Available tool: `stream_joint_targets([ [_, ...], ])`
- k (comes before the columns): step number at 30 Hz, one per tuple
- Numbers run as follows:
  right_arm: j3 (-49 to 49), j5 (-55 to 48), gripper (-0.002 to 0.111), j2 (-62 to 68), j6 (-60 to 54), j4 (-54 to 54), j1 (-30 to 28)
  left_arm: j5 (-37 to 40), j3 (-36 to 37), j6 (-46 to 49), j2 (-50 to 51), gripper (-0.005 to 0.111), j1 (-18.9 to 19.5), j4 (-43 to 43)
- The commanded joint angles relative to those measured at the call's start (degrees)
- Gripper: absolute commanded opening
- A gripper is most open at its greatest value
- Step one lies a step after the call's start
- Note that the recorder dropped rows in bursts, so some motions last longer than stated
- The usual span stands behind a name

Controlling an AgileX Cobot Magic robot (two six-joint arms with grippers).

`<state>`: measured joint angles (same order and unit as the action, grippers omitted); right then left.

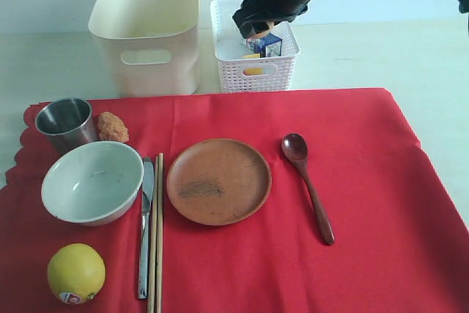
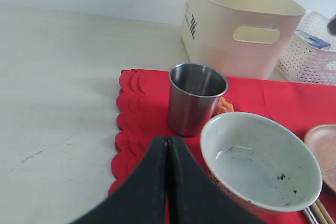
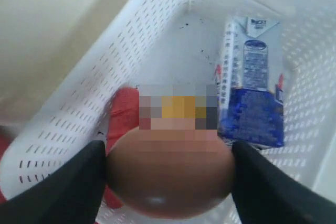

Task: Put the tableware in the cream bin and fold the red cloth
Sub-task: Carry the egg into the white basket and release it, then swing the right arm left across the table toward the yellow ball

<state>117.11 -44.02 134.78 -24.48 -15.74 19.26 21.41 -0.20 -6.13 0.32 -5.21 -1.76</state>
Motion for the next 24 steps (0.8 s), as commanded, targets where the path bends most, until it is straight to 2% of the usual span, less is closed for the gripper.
stream_joint_targets([
  [1, 1.25, -1.12, 0.0, 3.14, -4.51, -3.6, 0.09, -0.48, 0.2, -0.11, -0.32, 0.0, 0.07, -0.42],
  [8, 1.25, -1.62, 0.0, 4.84, -5.09, -3.75, 0.09, -0.48, 0.2, -0.11, -0.32, 0.0, 0.07, -0.42],
  [10, 1.25, -1.62, 0.004, 4.97, -5.09, -3.75, 0.09, -0.48, 0.2, -0.11, -0.32, 0.0, 0.07, -0.42],
  [12, 1.25, -1.62, 0.013, 4.97, -5.09, -3.75, 0.09, -0.48, 0.2, -0.11, -0.32, 0.0, 0.07, -0.42],
  [16, 1.37, -1.26, 0.037, 4.7, -5.09, -3.75, 0.09, -0.48, 0.2, -0.11, -0.32, 0.0, 0.07, -0.42],
  [24, 2.65, -1.7, 0.075, 1.25, -5.09, -3.88, 0.09, -0.48, 0.2, -0.11, -0.32, 0.0, 0.07, -0.42],
])
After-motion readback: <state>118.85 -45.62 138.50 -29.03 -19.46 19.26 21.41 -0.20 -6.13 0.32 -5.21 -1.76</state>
